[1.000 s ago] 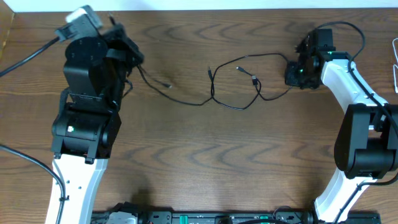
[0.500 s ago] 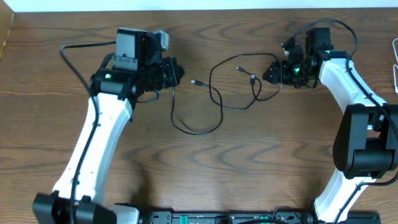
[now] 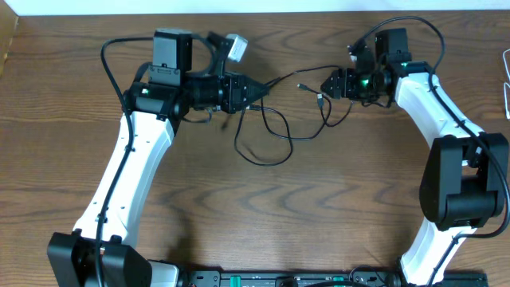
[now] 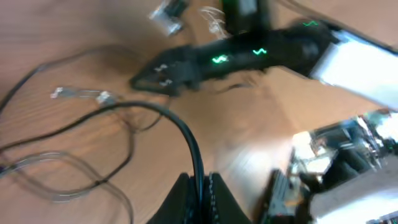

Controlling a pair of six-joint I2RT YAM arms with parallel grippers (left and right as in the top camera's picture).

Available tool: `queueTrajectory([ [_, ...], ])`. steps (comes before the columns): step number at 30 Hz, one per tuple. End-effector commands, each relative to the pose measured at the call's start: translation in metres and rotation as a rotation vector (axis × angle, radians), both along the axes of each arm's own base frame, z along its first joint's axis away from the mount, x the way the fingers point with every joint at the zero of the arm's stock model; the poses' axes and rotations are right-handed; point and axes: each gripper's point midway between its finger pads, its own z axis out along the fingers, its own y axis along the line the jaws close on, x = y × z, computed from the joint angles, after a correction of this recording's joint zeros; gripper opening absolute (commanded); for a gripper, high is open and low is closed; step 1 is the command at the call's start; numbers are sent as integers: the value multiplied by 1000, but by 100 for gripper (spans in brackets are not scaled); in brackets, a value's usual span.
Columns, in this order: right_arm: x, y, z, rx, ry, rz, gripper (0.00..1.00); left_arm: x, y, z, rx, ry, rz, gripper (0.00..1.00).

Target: Untangle cables

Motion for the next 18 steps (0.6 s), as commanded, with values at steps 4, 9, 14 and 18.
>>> queueTrajectory([
  [4, 2, 16, 20, 59, -91, 133, 87, -36, -16, 61, -256, -147, -287, 7],
  [9, -4, 26, 24, 101, -96, 185, 86, -32, -17, 79, -290, -194, -301, 7],
  [14, -12, 26, 20, 114, -27, 146, 78, -30, -19, 123, -354, -280, -331, 7],
  [18, -11, 14, 12, 71, 22, 63, 76, -40, -15, 168, -406, -419, -341, 7],
])
